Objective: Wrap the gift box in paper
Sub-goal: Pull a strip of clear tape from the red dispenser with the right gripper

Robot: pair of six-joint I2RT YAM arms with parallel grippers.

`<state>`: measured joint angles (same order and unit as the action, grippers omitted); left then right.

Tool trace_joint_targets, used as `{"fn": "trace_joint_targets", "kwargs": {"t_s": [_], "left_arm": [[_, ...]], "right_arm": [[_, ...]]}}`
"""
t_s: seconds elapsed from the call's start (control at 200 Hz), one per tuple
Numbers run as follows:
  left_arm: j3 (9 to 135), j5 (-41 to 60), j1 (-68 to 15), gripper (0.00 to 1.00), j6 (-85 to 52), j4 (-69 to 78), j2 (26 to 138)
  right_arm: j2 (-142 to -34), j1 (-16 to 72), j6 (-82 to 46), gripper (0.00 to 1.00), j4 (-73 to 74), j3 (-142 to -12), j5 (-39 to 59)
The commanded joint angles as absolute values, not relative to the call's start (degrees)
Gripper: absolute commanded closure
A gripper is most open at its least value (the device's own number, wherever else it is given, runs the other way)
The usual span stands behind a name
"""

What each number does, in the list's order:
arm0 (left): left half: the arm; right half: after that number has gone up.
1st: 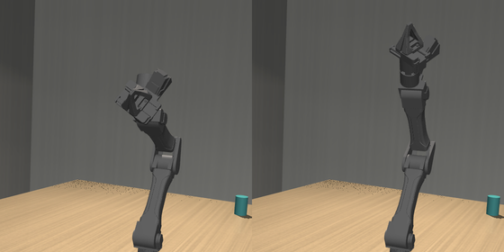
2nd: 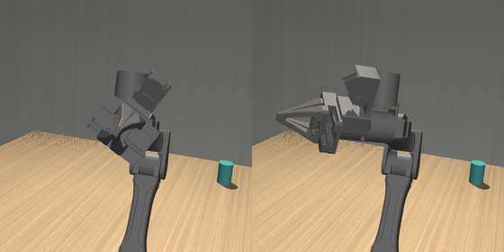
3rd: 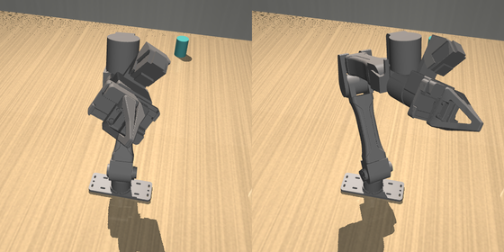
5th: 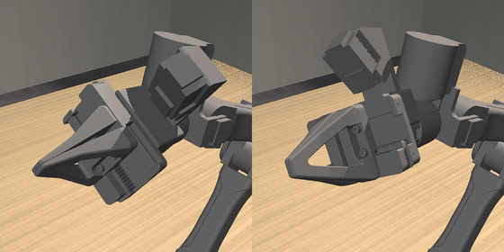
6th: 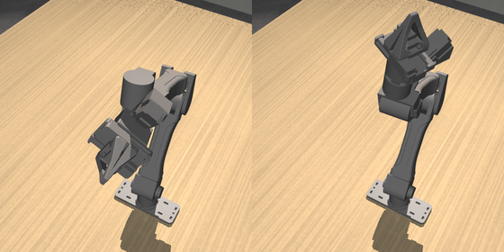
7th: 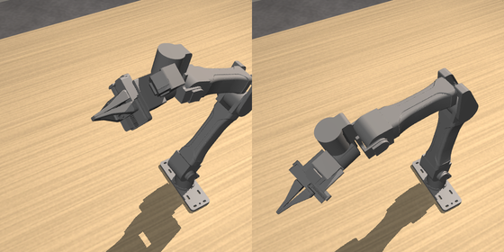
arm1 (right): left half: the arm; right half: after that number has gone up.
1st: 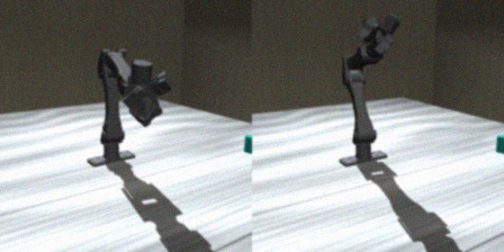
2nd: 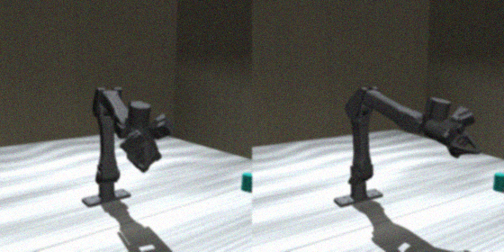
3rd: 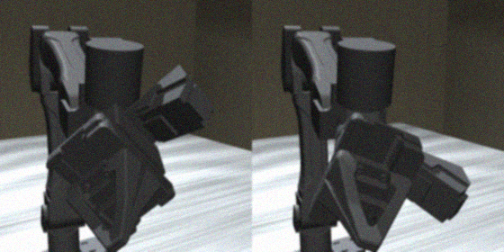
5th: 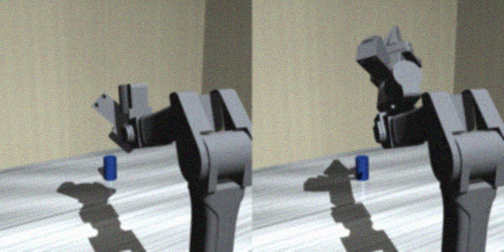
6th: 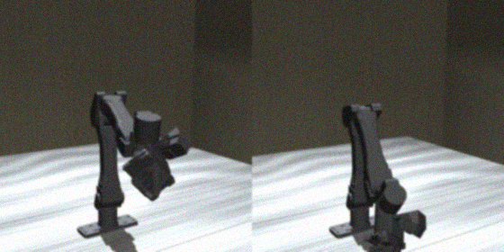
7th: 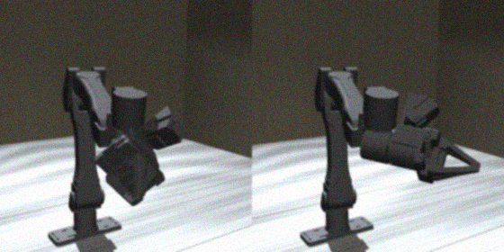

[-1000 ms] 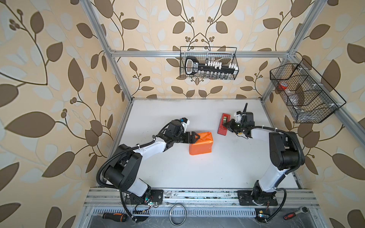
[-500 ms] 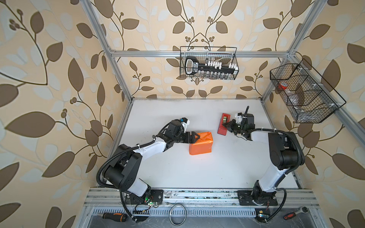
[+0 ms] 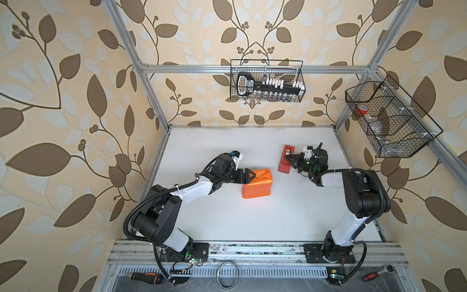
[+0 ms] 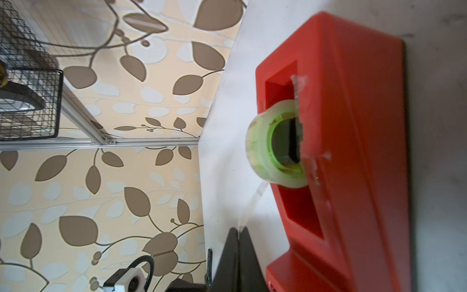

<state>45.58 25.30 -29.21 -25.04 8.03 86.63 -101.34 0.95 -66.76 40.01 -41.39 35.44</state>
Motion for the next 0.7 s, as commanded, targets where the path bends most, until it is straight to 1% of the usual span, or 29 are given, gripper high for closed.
{"fn": "trace_joint_targets", "kwargs": {"t_s": [0.0, 0.24, 0.38, 0.695], "left_arm": [[43.0, 21.6, -29.3, 0.09, -22.8, 0.7, 87.9], [43.1, 21.5, -29.4, 0.09, -22.7, 0.6, 88.2], [43.0, 21.5, -29.4, 0.09, -22.7, 0.7, 88.3], [43.1, 21.5, -29.4, 0.09, -22.6, 0.6, 88.2]], "right_arm": [[-98.5, 1.7, -70.7, 1.0, 46.1, -38.7, 38.9], [-95.6, 2.6, -71.7, 1.0, 48.8, -31.8, 38.1], [-94.1, 3.8, -70.4, 1.0, 47.6, -28.7, 36.7], [-96.3, 5.6, -66.6, 1.0, 44.4, -26.3, 32.5]]}}
